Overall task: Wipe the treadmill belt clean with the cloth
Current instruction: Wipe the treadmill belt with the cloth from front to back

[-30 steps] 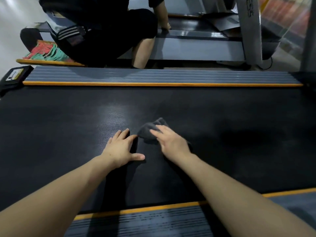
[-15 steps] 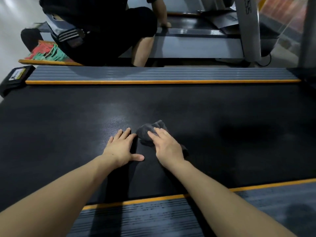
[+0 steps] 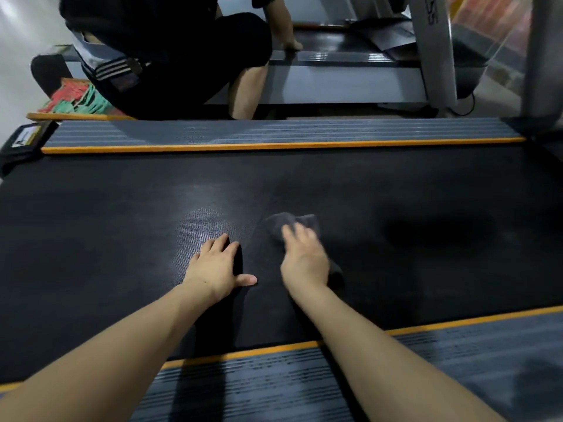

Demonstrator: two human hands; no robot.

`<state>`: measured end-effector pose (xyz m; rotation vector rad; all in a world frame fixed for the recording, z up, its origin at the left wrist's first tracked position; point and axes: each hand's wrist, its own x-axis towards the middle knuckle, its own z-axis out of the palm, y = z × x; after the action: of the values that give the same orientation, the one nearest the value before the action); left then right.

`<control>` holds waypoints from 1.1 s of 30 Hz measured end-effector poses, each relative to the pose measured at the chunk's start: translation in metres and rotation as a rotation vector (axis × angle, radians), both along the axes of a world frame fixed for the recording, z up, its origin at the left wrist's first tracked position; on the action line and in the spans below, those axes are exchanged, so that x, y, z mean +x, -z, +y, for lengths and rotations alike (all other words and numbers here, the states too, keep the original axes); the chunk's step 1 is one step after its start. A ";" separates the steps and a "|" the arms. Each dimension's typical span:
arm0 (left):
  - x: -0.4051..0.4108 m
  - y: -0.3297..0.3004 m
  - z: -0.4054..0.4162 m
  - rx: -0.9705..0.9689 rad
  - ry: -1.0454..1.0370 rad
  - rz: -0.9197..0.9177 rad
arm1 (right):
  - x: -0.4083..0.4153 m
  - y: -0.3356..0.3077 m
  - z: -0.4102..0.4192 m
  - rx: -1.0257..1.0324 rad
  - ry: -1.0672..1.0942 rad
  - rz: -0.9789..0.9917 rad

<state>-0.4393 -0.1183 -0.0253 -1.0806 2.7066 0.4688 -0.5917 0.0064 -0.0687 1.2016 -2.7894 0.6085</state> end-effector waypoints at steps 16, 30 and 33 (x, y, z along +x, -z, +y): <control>0.019 0.006 0.019 0.014 0.029 -0.049 | 0.008 -0.005 0.025 0.010 0.041 -0.020; 0.072 -0.011 0.056 0.004 0.027 -0.067 | -0.058 -0.016 0.110 0.126 0.282 -0.169; 0.072 -0.010 0.061 0.020 0.021 -0.072 | 0.001 -0.015 0.065 0.137 0.239 -0.113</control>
<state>-0.3673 -0.0569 -0.0154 -1.0422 2.6422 0.4443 -0.5911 0.0715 -0.0533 0.8563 -3.0503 0.4878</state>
